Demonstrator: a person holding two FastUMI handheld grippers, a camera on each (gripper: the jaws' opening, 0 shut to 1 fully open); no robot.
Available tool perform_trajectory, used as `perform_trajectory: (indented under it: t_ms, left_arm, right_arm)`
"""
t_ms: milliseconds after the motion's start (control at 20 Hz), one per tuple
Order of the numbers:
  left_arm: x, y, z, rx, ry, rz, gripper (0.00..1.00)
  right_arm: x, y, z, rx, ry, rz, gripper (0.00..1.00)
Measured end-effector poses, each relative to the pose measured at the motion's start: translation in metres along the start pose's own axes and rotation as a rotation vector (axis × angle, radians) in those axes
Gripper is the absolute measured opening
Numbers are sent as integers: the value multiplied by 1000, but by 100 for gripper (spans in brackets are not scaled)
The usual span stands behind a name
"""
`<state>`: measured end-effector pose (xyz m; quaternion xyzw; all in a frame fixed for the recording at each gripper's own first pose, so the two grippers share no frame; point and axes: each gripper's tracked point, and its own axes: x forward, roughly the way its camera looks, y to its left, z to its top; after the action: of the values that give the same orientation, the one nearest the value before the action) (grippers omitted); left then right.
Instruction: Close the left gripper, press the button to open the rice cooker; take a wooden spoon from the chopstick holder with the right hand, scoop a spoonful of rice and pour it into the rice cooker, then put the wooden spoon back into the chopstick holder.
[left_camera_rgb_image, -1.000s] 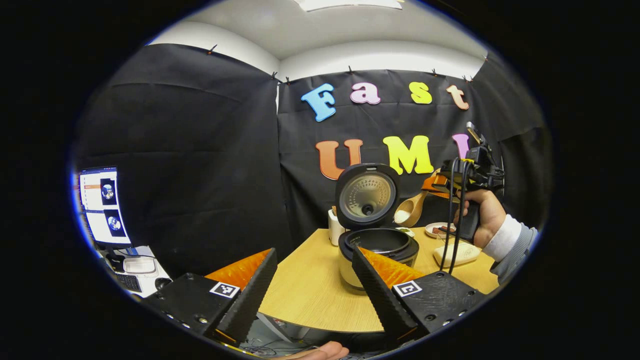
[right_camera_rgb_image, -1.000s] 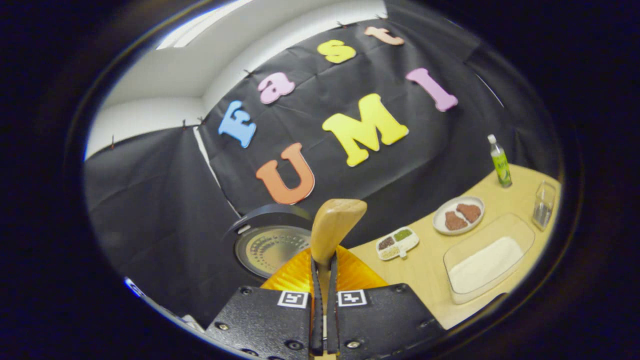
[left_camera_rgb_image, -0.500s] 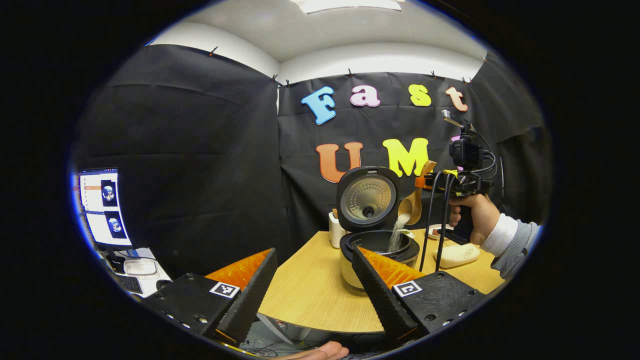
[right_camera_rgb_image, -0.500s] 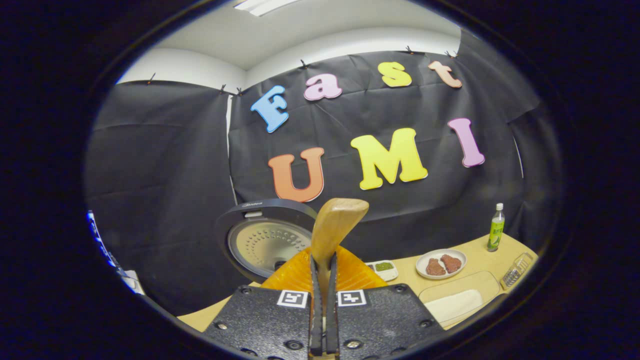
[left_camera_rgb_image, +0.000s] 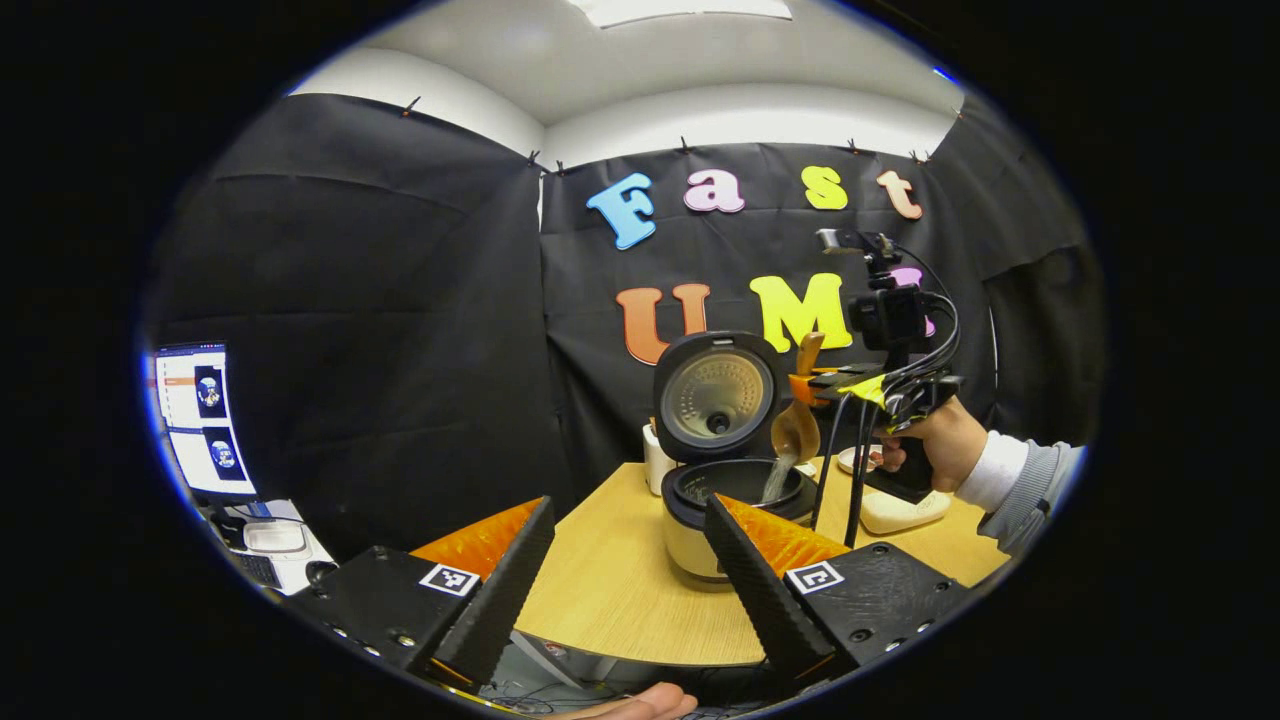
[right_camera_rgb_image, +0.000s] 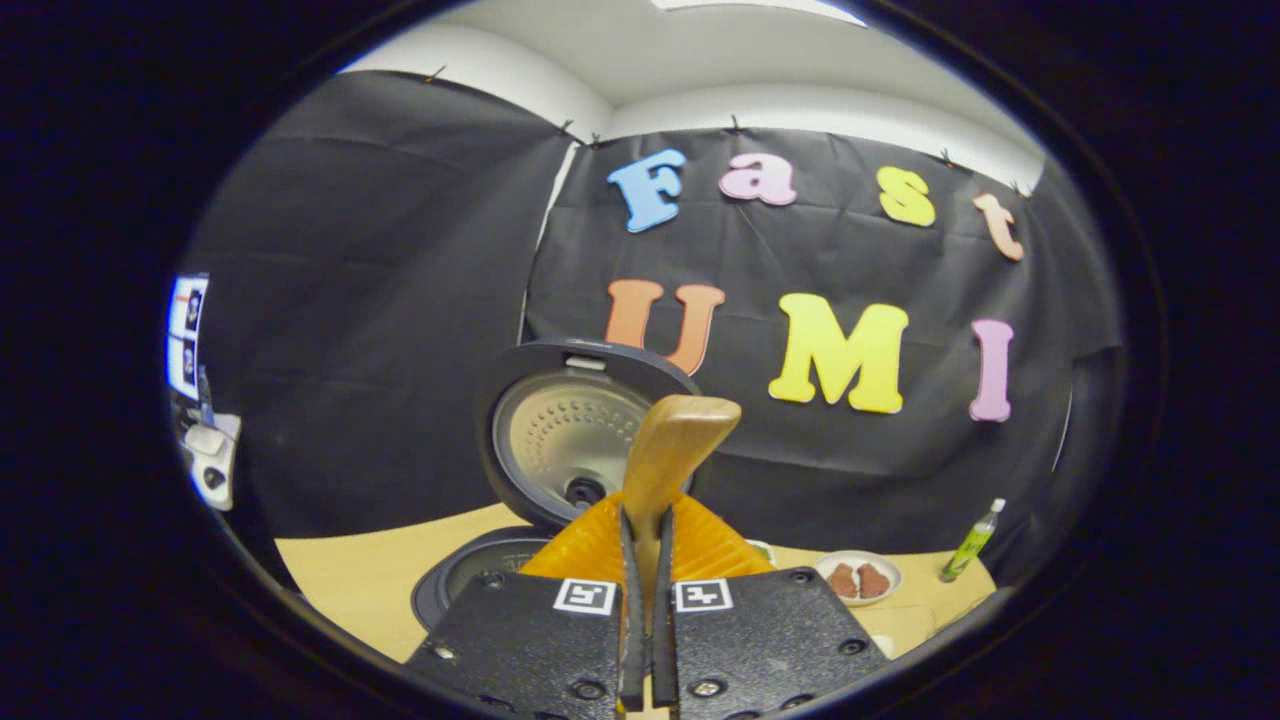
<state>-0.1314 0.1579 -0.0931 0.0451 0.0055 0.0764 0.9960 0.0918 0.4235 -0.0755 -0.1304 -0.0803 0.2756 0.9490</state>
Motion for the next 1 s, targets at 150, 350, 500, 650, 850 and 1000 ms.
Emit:
perform_trajectory:
  t_ms: [150, 350, 500, 650, 850, 1000]
  left_arm:
    - [2, -3, 0, -3, 6, -8, 96]
    - [4, -9, 0, 0, 8, -8, 96]
    - [5, -12, 2, 6, -2, -1, 96]
    - [5, -20, 4, -4, -7, -7, 96]
    - [7, -33, 7, -9, -5, -19, 96]
    - [7, -41, 13, -18, -16, -23, 96]
  right_arm:
    - [-10, 2, 11, -105, -42, -9, 10]
    - [-16, 2, 20, -187, -56, -5, 8]
    - [-24, -16, 23, -190, -65, -29, 8]
    - [-33, -50, 27, -158, -65, -70, 8]
    - [-48, -123, 28, -98, -52, -167, 8]
    - [-65, -181, 28, -38, -51, -235, 8]
